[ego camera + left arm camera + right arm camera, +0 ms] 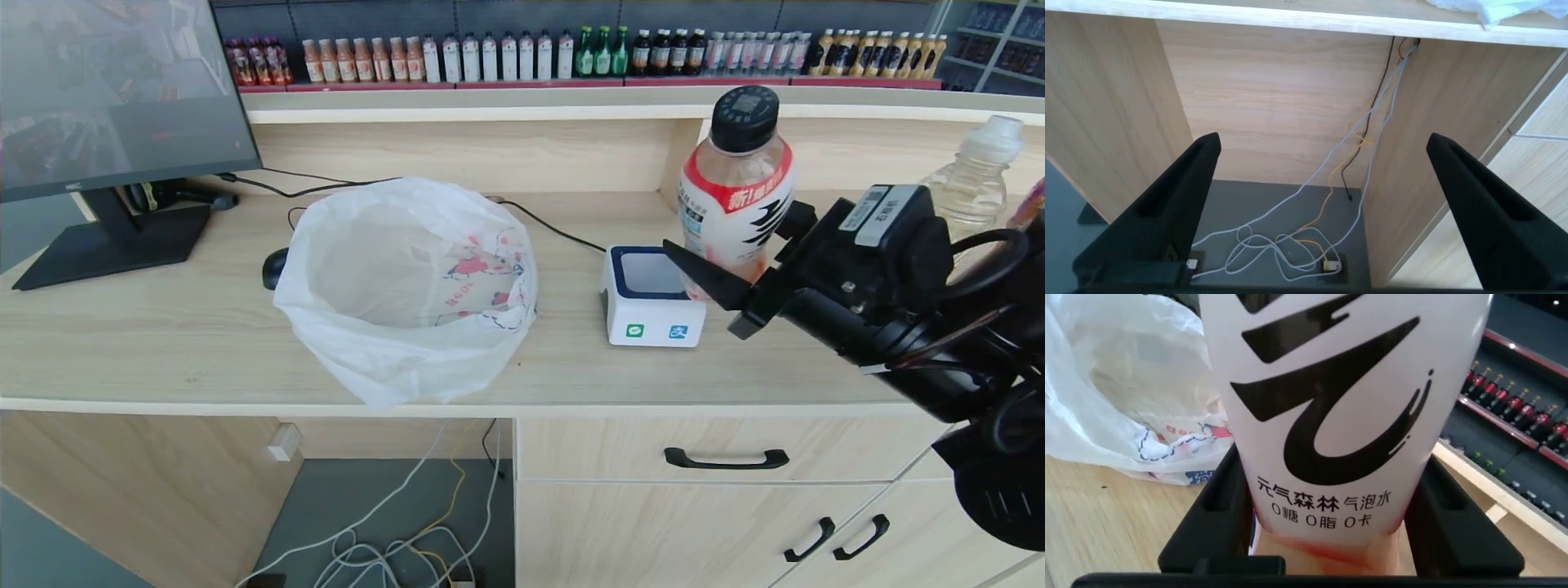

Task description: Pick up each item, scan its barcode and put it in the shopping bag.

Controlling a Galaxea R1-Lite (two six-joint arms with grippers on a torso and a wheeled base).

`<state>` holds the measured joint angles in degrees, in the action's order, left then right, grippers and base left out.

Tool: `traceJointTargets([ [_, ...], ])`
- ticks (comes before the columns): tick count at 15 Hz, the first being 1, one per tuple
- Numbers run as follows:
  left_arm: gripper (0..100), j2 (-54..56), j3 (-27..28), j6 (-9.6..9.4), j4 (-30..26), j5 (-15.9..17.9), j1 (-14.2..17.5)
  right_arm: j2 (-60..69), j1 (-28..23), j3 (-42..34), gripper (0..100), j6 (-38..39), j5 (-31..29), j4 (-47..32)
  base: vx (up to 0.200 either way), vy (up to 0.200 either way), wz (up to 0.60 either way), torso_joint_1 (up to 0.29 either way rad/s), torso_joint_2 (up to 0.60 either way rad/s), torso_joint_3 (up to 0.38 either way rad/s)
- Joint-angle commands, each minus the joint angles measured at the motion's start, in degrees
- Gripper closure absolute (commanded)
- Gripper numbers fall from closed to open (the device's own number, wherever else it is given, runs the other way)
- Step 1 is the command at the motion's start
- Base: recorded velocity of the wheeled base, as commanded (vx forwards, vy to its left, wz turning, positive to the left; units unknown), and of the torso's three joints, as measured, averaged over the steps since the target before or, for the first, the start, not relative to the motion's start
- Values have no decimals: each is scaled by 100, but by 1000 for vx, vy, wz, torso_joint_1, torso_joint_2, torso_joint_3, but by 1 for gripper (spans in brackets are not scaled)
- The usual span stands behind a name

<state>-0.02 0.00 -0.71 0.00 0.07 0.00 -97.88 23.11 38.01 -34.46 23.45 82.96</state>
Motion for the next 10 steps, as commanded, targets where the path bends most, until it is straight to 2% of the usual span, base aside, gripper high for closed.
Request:
traceJointTargets([
  [1, 0, 2, 0, 0, 0, 1, 0, -539, 35, 312, 100, -447, 98, 19, 0, 0, 0, 0, 0, 0],
  [2, 0, 2, 0, 0, 0, 1, 0, -750, 35, 576, 100, -808, 406, 19, 0, 0, 0, 0, 0, 0],
  [6, 0, 2, 0, 9, 0, 1, 0, -1207, -44, 1341, 100, -1186, 1144, 28, 0, 0, 0, 0, 0, 0],
  [10, 0, 2, 0, 9, 0, 1, 0, -1489, -255, 1464, 100, -1687, 1926, 28, 0, 0, 0, 0, 0, 0],
])
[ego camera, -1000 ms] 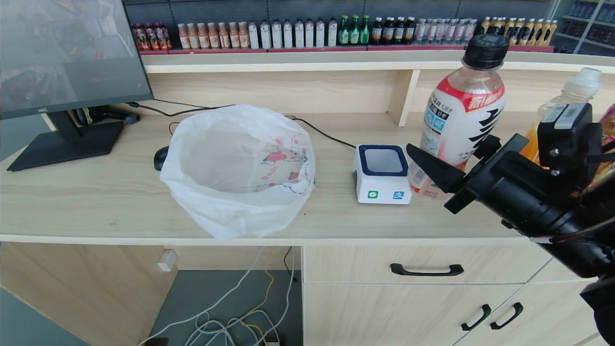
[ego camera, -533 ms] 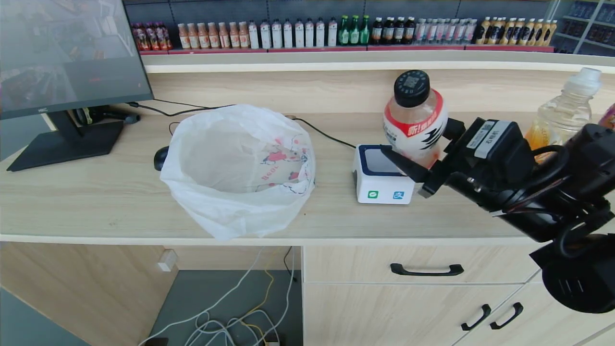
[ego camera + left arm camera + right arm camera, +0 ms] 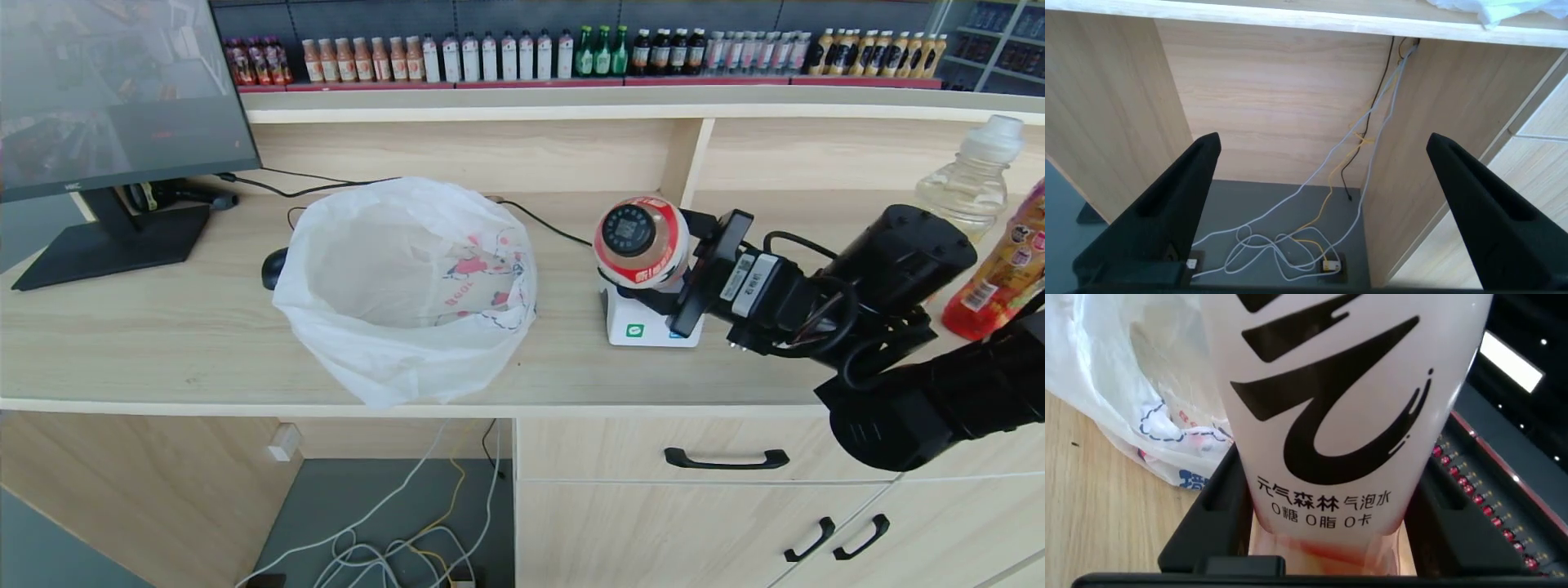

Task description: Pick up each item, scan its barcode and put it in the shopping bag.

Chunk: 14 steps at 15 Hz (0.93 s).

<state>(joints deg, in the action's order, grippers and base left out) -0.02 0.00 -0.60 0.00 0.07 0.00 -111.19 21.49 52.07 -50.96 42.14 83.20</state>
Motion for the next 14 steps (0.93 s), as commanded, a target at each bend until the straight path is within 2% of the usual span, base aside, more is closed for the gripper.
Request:
traceJointTargets([
  [1, 0, 2, 0, -2, 0, 1, 0, -157, -189, 76, 100, -151, 128, 3, 0, 0, 0, 0, 0, 0],
  [7, 0, 2, 0, -2, 0, 1, 0, -210, -418, 559, 100, -564, 497, 12, 0, 0, 0, 0, 0, 0],
  [14, 0, 2, 0, -11, 0, 1, 0, -298, -418, 427, 100, -564, 541, 12, 0, 0, 0, 0, 0, 0],
])
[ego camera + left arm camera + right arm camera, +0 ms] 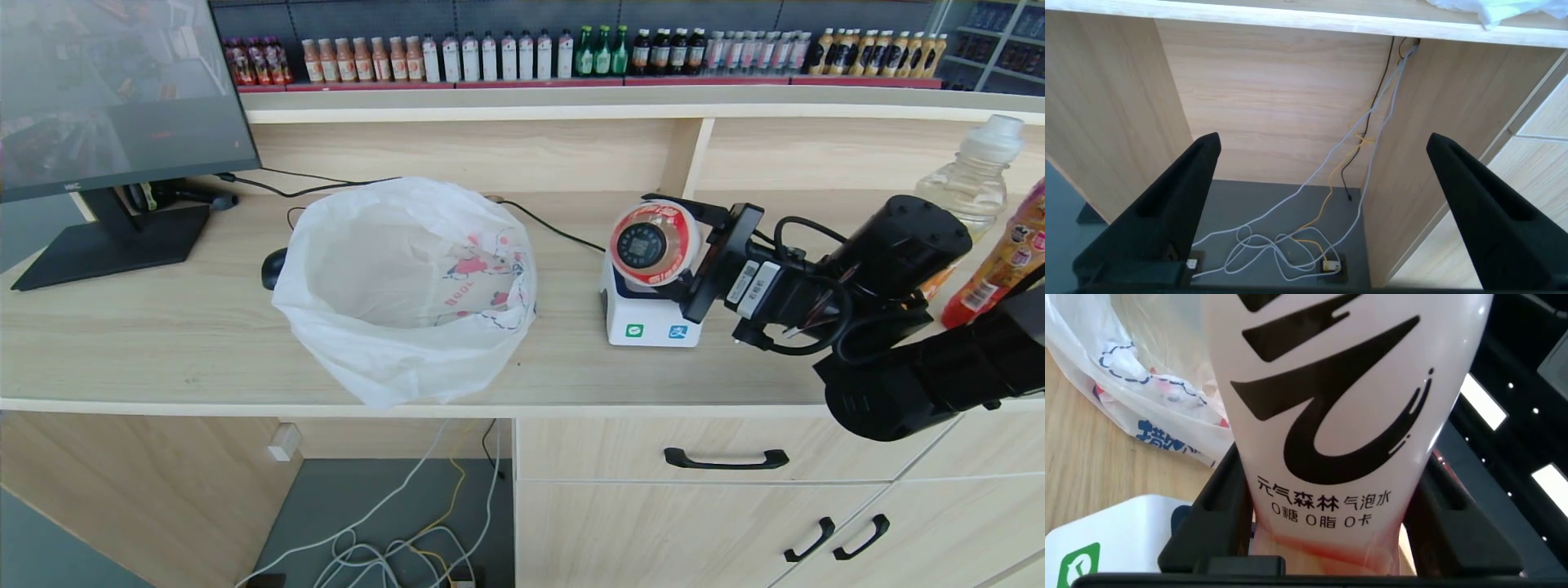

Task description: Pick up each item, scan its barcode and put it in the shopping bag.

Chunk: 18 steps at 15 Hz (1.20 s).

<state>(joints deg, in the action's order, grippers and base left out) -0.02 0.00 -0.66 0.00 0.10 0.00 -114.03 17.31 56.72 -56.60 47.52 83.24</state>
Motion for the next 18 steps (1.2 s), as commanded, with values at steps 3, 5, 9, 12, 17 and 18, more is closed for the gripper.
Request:
traceJointTargets([
  [3, 0, 2, 0, -13, 0, -1, 0, -31, 0, -65, 100, 0, 3, 0, 0, 0, 0, 0, 0, 0],
  [5, 0, 2, 0, -22, 0, -1, 0, -40, 0, -56, 100, 0, -6, 0, 0, 0, 0, 0, 0, 0],
  [9, 0, 2, 0, -22, 0, -1, 0, -49, 0, -56, 100, 0, 3, 0, 0, 0, 0, 0, 0, 0],
  [12, 0, 2, 0, -13, 0, -1, 0, -49, 0, -56, 100, 0, 3, 8, 0, 0, 0, 0, 0, 0],
  [17, 0, 2, 0, -13, 0, -1, 0, -40, 0, -65, 100, 0, -6, 43, 0, 0, 0, 0, 0, 0],
  [18, 0, 2, 0, -13, 0, -1, 0, -40, 0, -65, 100, 0, -6, 43, 0, 0, 0, 0, 0, 0],
])
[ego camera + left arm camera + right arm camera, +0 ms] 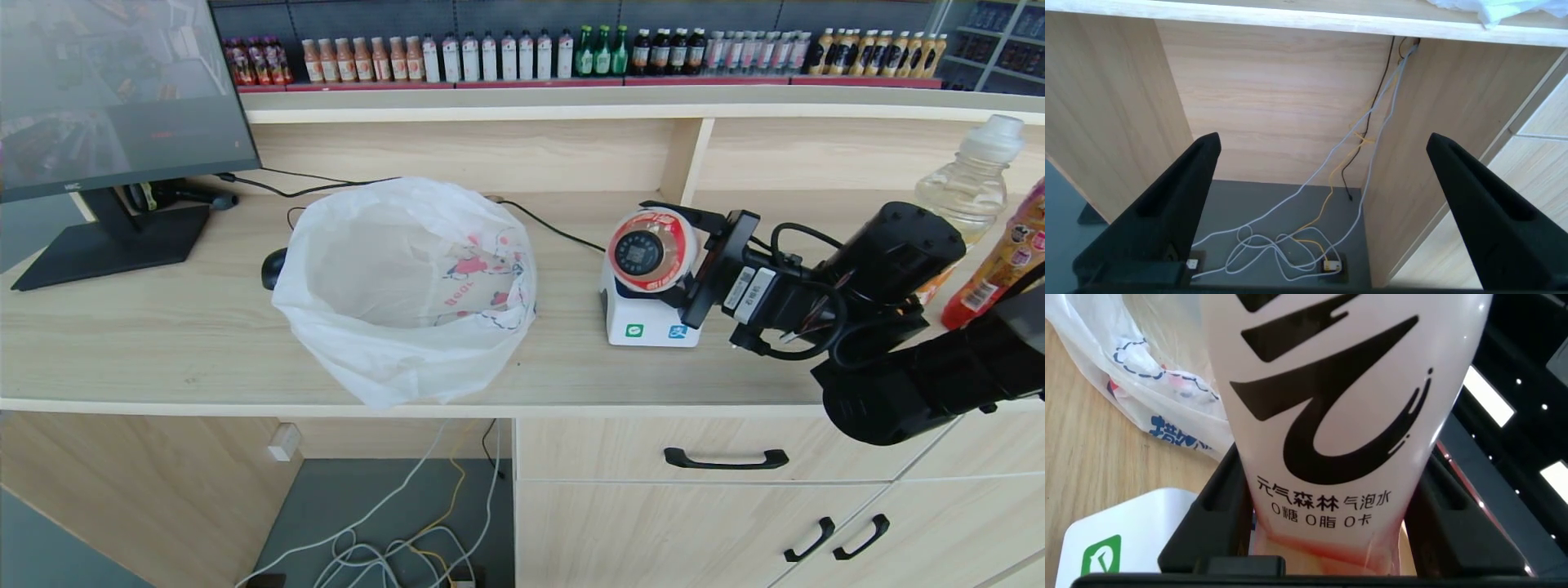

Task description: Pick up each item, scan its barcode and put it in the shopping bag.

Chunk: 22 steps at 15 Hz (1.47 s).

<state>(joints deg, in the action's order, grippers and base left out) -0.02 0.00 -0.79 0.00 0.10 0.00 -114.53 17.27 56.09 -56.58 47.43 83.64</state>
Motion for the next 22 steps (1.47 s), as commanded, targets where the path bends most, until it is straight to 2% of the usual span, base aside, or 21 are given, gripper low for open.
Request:
traceJointTargets([
  [1, 0, 2, 0, 0, 0, -1, 0, 10, 4, -10, 100, -3, 3, 3, 0, 0, 0, 0, 0, 0],
  [8, 0, 2, 0, 0, 0, -1, 0, 344, 13, -142, 100, 103, -50, -6, 0, 0, 0, 0, 0, 0],
  [11, 0, 2, 0, 9, 0, -1, 0, 660, 66, -177, 100, 235, -261, -41, 0, 0, 0, 0, 0, 0],
  [16, 0, 2, 0, 0, 0, -1, 0, 1012, 162, -687, 100, 639, -446, -14, 0, 0, 0, 0, 0, 0],
  [17, 0, 2, 0, 0, 0, -1, 0, 1240, 224, -986, 100, 1017, -736, 30, 0, 0, 0, 0, 0, 0],
  [19, 0, 2, 0, 0, 0, -1, 0, 1390, 487, -1047, 100, 1676, -1131, 135, 0, 0, 0, 0, 0, 0],
  [22, 0, 2, 0, 9, 0, -1, 0, 1460, 769, -1285, 100, 2942, -2115, 636, 0, 0, 0, 0, 0, 0],
])
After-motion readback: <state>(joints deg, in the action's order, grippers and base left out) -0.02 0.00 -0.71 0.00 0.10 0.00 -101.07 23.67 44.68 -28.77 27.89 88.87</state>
